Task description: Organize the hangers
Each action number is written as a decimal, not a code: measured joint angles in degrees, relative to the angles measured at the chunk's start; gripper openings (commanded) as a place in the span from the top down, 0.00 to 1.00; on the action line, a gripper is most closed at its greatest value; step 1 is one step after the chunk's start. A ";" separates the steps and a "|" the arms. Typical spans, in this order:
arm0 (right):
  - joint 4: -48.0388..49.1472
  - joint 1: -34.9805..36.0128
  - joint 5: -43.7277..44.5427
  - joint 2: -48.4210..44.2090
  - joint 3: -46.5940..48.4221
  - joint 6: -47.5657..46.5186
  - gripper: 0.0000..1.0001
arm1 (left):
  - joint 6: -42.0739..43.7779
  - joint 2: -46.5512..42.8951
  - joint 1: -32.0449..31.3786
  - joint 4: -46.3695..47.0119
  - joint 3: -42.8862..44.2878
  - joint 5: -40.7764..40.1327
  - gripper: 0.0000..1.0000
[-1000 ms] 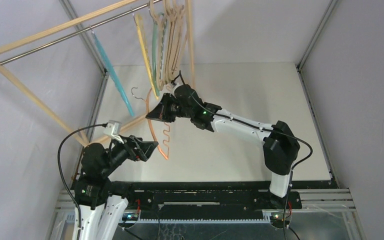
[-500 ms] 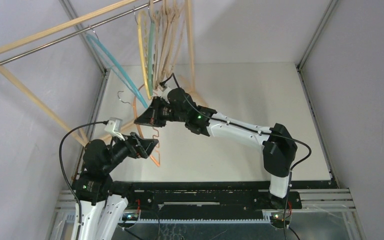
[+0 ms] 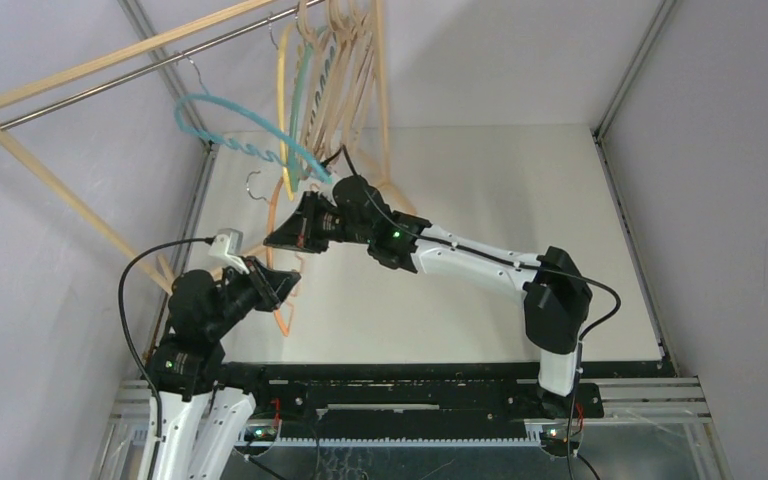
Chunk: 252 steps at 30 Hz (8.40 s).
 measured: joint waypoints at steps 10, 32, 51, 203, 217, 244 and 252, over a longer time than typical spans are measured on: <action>3.78 -2.51 -0.17 -8.55 -16.24 1.07 0.13 | 0.72 1.86 -0.55 -6.40 2.99 -5.01 1.00; -4.72 -18.49 4.22 -37.86 -43.36 -7.30 0.01 | -3.21 7.43 -0.48 -18.36 18.75 -44.37 1.00; -22.40 -28.02 12.20 -54.38 -50.56 -23.41 0.00 | 10.21 31.65 -0.33 -5.90 40.72 -55.91 1.00; -17.42 -35.52 4.42 -47.36 -56.65 -23.78 0.00 | 7.32 26.01 -2.51 14.12 23.43 -53.94 0.52; -17.77 -35.58 4.85 -47.34 -58.29 -25.20 0.00 | 4.04 12.79 -2.29 17.51 15.17 -47.52 0.00; -11.15 -34.73 10.21 -46.93 -63.30 -32.89 0.00 | -5.22 8.33 -5.16 12.15 -5.42 -40.02 0.00; -10.19 -34.36 12.44 -46.82 -63.45 -35.10 0.00 | -5.95 10.69 -6.34 13.27 -8.02 -40.13 0.00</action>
